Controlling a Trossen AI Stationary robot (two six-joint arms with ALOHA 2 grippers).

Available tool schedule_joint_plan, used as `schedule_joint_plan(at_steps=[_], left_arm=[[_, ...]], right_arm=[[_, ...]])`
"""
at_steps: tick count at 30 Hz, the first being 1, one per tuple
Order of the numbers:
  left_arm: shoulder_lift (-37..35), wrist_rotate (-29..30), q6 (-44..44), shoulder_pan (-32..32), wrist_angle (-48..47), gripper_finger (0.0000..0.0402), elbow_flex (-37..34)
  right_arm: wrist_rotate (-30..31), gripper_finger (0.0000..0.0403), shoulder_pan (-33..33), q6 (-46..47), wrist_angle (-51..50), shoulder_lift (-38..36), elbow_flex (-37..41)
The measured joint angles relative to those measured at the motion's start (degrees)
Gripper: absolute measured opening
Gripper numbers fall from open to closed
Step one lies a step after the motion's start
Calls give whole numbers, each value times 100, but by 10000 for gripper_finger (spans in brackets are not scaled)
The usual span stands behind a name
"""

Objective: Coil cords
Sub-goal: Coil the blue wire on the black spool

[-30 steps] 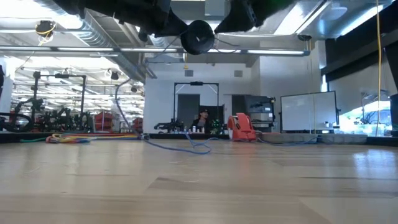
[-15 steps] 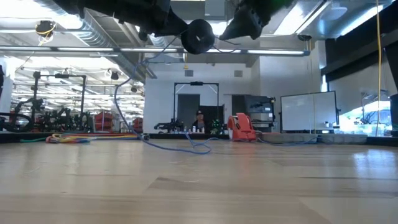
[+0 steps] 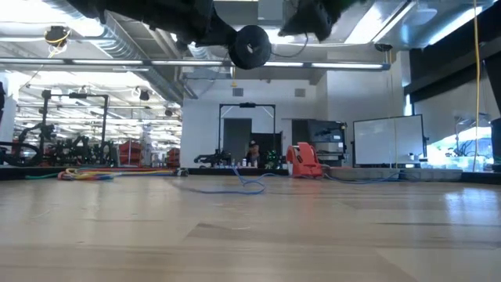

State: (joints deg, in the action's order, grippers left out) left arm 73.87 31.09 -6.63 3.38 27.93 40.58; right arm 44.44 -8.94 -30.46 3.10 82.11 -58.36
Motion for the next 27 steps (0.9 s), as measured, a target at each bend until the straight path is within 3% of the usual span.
schedule_joint_plan(at_steps=[9, 16, 19, 22, 27], left_arm=[[-2, 0, 109, -4, 91, 3, 0], [-2, -2, 108, 0, 119, 3, 0], [-2, -4, 97, 2, 121, 3, 0], [-2, -3, 11, 4, 119, 3, 0], [-2, -2, -277, 57, 106, 3, 0]], right_arm=[[-455, 12, -786, -83, -435, 71, -3], [-649, 9, -845, 886, -1570, 467, 6], [-653, 38, -730, 1793, -1724, 687, 8], [-676, 82, -709, 2110, -1766, 765, -9], [-1049, 147, -1098, 2322, -3500, 595, -1014]])
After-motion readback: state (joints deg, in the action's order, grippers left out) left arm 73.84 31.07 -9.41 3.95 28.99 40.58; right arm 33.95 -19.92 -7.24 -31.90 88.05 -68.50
